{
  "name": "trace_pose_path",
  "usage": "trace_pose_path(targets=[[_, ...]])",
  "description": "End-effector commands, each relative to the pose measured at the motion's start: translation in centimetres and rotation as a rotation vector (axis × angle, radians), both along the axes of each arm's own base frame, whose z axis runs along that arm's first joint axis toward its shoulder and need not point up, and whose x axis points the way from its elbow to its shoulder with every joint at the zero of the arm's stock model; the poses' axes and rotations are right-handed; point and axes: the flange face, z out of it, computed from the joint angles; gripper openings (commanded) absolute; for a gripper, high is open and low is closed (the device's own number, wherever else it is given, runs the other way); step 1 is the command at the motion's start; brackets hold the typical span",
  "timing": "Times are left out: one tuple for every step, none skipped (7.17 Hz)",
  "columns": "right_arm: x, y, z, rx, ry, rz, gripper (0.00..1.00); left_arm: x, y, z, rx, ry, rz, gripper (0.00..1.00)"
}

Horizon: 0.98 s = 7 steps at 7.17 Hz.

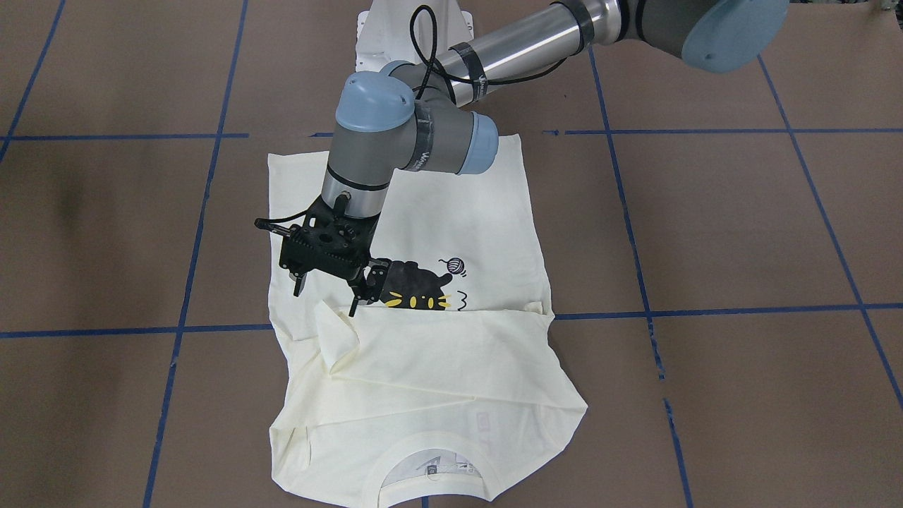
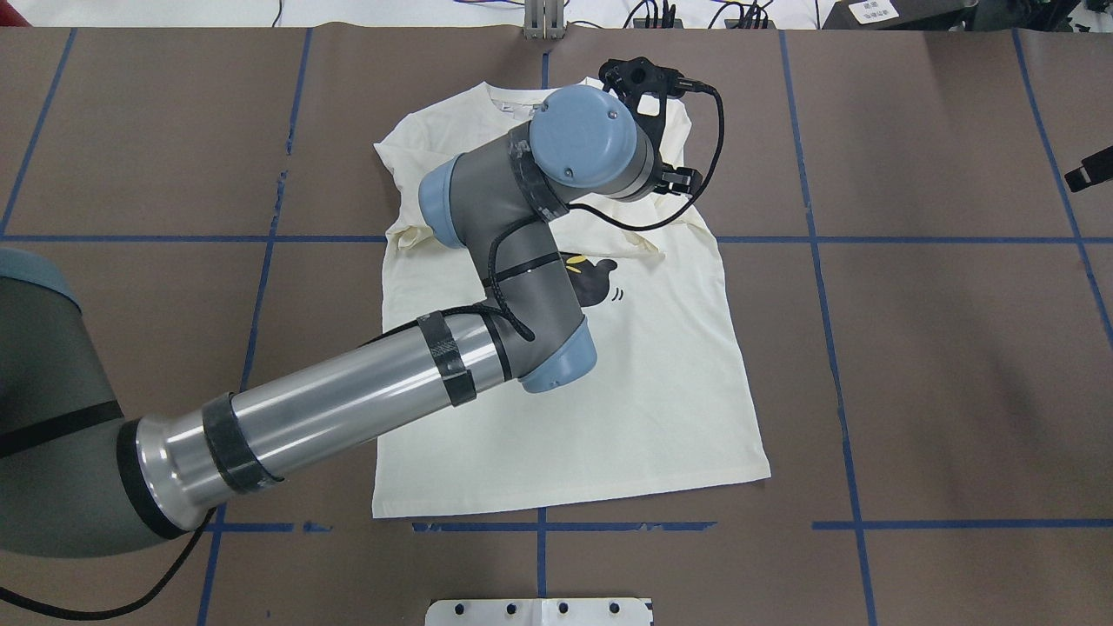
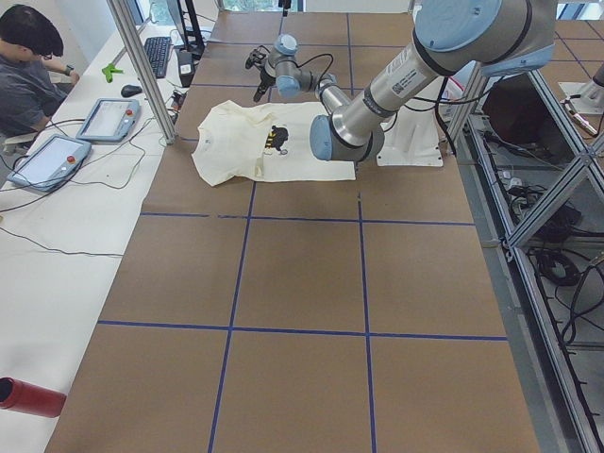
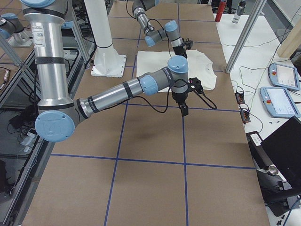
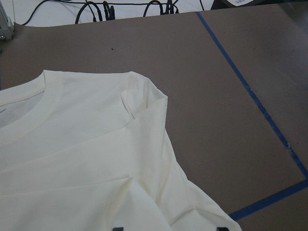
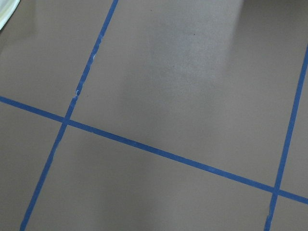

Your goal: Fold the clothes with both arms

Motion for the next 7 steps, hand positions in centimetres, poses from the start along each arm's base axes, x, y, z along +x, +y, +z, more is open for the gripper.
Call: trace_pose_path(targets=[[-1.7, -1.6, -3.6, -0.009, -0.041, 0.047, 1.00, -6.2, -2.2, 2.5, -0.013, -0.066, 0.056, 1.00], [-5.7, -2.3, -6.8, -0.040, -0.080, 0.063, 1.00, -10.8, -2.2, 5.0, 0.040, -0.130, 0.071, 1.00], [-10.3, -2.9, -10.7, -0.062, -0.115, 0.071, 1.00, -15.9, -1.4, 8.6, 0.088, -0.160, 0.103, 1.00], [-15.2, -3.1, -14.6, -0.063, -0.117, 0.118, 1.00, -20.5, -0.4, 12.4, 0.128, -0.190, 0.125, 1.00], [-21.6, -2.3, -17.2, -0.064, -0.097, 0.154, 1.00, -23.5, 0.7, 15.5, 0.202, -0.245, 0.153, 1.00], [-27.3, -2.6, -19.5, -0.064, -0.074, 0.197, 0.99, -28.0, 0.1, 17.2, 0.233, -0.274, 0.133, 1.00], [-32.2, -3.1, -21.2, -0.069, -0.058, 0.219, 0.98, -30.8, 0.0, 20.7, 0.173, -0.255, 0.172, 1.00]])
